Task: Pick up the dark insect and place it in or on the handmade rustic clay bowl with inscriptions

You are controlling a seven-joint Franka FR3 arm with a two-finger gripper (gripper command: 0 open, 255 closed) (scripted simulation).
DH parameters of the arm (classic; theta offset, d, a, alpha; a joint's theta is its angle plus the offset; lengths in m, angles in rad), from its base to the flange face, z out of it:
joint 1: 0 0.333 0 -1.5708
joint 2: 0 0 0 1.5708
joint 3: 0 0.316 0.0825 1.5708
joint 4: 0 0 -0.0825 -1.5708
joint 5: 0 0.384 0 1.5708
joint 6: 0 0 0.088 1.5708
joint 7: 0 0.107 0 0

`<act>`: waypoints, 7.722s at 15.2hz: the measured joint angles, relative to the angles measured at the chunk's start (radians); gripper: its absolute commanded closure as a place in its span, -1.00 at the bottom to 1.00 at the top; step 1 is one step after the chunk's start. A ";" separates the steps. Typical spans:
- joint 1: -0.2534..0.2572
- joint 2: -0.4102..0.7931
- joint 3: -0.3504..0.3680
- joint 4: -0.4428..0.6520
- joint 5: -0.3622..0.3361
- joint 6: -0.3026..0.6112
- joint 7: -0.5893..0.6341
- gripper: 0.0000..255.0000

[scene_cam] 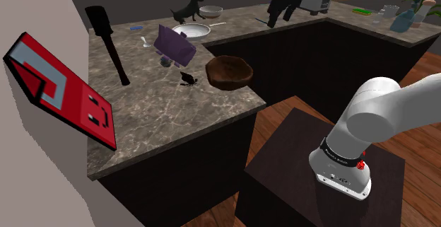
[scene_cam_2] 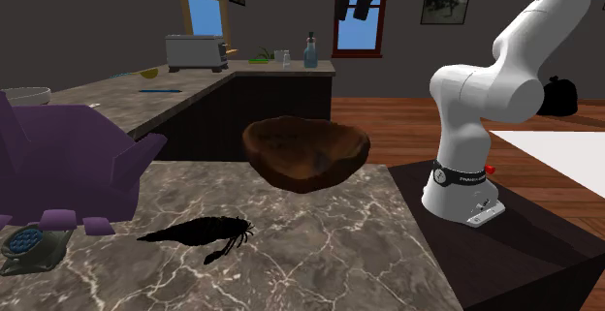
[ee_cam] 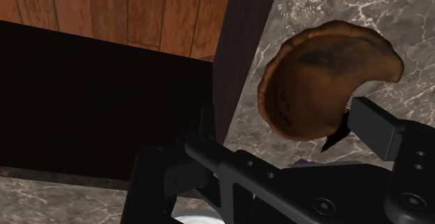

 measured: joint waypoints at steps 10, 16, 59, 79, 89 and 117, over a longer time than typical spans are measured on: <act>0.008 0.295 0.086 0.119 0.041 0.097 0.133 -1.00; 0.015 0.517 0.139 0.228 0.050 0.151 0.230 -1.00; 0.095 1.270 0.193 0.806 0.000 0.164 0.470 1.00; 0.103 1.258 0.197 1.055 0.003 -0.096 0.475 1.00; 0.117 1.300 0.198 1.254 -0.004 -0.253 0.481 1.00; -0.002 0.597 0.153 0.256 0.112 0.043 0.320 1.00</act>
